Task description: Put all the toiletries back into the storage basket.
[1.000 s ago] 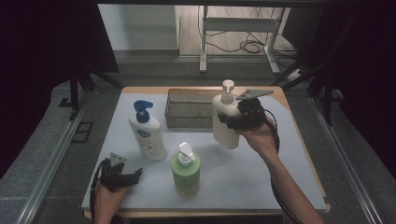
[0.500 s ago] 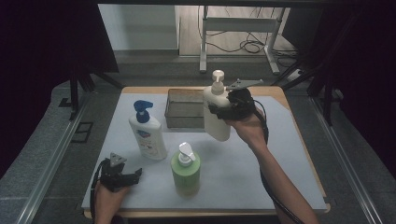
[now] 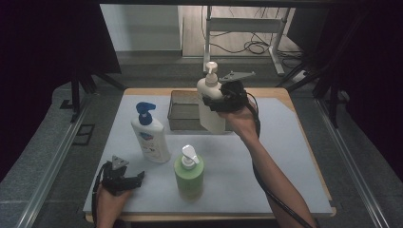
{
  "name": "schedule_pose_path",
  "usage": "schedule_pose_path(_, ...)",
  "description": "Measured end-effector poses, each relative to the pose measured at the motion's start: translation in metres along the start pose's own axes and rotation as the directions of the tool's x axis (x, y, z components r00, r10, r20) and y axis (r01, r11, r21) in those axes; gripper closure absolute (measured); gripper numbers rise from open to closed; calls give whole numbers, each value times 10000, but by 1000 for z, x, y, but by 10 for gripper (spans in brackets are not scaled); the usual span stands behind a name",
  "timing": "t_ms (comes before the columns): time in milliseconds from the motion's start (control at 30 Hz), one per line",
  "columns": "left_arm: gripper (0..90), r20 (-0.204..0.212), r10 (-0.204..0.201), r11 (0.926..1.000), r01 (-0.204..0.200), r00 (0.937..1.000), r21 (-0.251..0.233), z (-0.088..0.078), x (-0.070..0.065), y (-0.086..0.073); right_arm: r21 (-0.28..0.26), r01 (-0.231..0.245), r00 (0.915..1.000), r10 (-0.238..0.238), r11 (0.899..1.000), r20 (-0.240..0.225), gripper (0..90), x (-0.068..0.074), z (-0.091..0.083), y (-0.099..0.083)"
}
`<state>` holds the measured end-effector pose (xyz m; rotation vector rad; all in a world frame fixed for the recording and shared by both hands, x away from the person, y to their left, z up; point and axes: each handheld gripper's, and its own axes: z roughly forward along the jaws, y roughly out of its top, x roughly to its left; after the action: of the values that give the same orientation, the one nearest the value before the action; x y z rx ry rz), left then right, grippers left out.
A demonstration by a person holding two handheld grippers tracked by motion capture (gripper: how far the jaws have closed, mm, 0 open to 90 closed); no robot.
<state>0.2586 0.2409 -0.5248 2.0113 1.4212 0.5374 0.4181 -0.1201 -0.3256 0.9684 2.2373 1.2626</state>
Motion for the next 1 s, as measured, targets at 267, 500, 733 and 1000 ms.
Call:
schedule_pose_path(267,123,-1,-4,10000,4,10000,5,0,0,0,-215,-85,9995,91,9997,287,382,-2,18,12)
schedule_pose_path(500,122,-1,-11,10000,11,10000,3,0,0,0,-397,-18,9992,33,9992,393,382,-3,30,18)
schedule_pose_path(733,122,-2,-20,10000,20,10000,3,0,0,0,-503,-246,9981,274,9984,560,381,-5,50,22)
schedule_pose_path(1000,122,-5,-70,10000,70,10000,-9,0,0,0,-593,-390,9972,427,9975,621,382,-6,69,22)
